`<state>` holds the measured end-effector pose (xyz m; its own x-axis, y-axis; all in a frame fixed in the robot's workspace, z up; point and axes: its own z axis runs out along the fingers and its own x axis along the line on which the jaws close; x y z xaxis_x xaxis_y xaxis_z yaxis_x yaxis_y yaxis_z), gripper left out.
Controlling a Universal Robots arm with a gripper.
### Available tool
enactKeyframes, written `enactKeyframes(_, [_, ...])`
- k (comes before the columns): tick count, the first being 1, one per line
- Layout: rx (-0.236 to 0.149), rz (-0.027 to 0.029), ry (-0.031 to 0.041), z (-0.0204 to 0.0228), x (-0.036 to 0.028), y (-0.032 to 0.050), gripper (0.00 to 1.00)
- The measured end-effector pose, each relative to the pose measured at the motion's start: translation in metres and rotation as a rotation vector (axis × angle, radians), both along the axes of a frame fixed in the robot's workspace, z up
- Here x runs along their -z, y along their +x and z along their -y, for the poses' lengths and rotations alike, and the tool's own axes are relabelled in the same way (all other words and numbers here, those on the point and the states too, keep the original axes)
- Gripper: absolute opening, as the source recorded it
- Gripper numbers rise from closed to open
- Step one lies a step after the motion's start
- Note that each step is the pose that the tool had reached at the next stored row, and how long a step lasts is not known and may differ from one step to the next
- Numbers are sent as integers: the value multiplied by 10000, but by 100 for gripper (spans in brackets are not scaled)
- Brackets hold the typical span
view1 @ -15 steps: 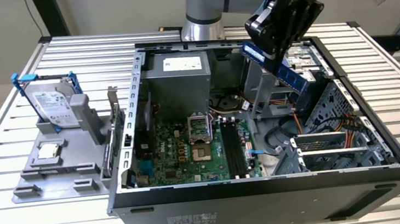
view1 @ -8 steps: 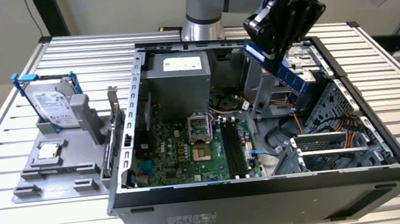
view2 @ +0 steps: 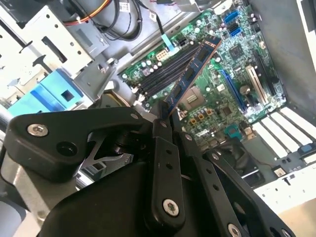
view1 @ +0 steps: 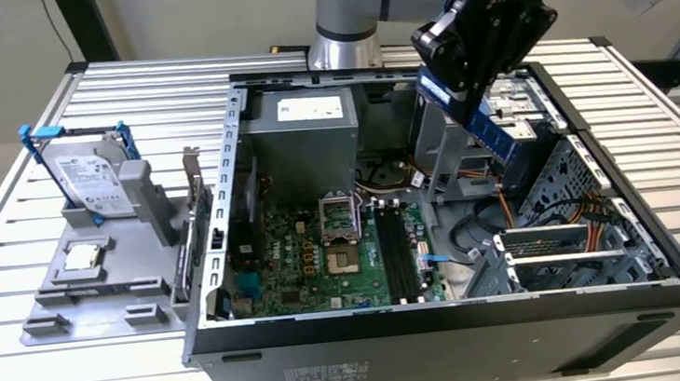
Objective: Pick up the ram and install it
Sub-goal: 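Insert the ram into the slot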
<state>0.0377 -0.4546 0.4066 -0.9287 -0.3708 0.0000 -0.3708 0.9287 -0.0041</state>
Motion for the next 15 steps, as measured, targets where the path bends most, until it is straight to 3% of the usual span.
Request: enactKeyframes(15, [1239, -4, 0, 4, 0, 0, 0])
